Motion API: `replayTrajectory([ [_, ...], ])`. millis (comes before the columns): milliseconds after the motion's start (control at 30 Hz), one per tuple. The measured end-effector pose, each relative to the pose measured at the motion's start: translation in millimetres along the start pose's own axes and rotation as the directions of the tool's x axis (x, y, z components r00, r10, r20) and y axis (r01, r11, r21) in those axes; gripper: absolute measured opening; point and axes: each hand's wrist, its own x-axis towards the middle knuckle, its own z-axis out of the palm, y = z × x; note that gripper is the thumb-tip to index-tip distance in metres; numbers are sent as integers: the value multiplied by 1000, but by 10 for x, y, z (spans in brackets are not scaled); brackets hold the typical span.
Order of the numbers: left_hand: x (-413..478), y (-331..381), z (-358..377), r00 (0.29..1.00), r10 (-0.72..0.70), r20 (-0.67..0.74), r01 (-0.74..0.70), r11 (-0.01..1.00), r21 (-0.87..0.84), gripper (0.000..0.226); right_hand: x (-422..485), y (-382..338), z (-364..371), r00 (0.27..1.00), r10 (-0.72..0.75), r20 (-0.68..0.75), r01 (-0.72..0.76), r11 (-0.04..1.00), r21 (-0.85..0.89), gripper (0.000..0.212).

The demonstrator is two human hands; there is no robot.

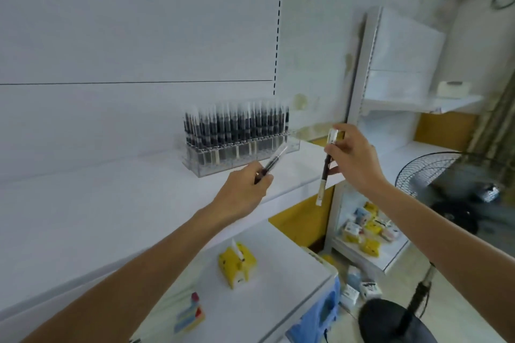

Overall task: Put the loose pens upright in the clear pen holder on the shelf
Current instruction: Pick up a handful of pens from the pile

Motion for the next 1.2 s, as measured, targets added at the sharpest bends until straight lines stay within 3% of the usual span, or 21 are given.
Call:
replayTrajectory([
  [200,526,-30,-60,999,49,2,-49,992,120,18,479,197,198,999,18,36,-22,996,88,55],
  [367,932,-17,93,1000,23,-20,-21,996,86,18,915,450,259,1000,-12,3,11,992,129,57],
  [533,1259,-55,211,997,21,-72,-18,999,41,18,1340,710,290,990,-139,-8,139,982,127,55],
  [700,1505,-109,382,985,-28,-169,50,990,130,14,1880,748,344,966,-259,10,250,942,225,53],
  [833,1663,-76,529,954,-110,-280,162,972,170,23,2214,737,461,925,-377,38,352,892,283,53],
  [1067,1615,11,622,897,-117,-427,197,969,148,26,2397,805,669,828,-538,157,489,831,265,52],
  [1200,1567,22,736,881,-166,-443,233,967,101,28,2368,859,731,719,-616,322,588,786,193,50],
])
